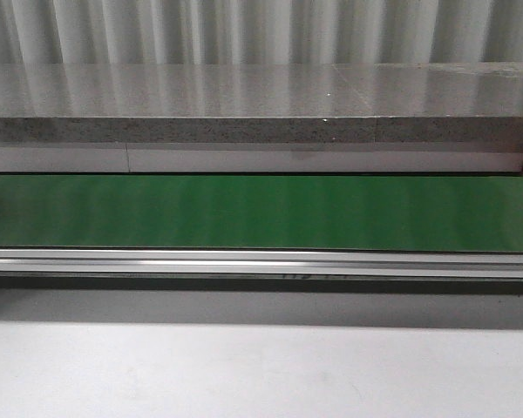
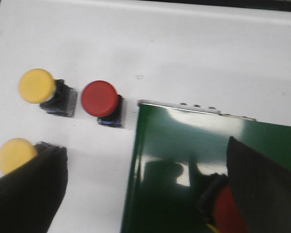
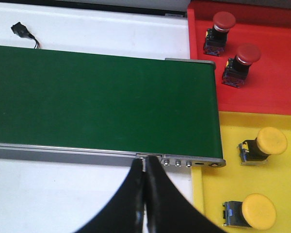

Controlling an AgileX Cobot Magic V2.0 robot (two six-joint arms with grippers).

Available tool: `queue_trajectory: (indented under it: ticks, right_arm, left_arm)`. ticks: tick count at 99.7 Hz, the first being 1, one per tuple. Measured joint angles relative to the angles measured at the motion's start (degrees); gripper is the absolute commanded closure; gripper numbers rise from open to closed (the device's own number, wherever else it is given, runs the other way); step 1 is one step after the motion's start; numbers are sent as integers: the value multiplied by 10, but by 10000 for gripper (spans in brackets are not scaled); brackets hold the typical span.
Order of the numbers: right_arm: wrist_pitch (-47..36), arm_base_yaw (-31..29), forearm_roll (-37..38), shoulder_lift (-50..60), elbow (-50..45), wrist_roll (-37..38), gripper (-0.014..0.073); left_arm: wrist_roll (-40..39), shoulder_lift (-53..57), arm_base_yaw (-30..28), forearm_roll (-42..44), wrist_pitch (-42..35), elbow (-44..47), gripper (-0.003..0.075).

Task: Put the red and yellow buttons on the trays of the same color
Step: 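Grasp the red button with the left gripper and carry it over the belt, then lower the red button onto the belt and open the left gripper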

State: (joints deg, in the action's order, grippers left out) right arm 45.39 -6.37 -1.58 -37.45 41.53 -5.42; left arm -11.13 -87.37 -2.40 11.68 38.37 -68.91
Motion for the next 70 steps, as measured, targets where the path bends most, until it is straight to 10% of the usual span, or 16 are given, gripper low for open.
queue_trajectory:
  ticks: [70]
  right_arm:
    - [0,0,0,0,0,0,659]
  left_arm:
    - [0,-154,-187,-8,-30,-27,104]
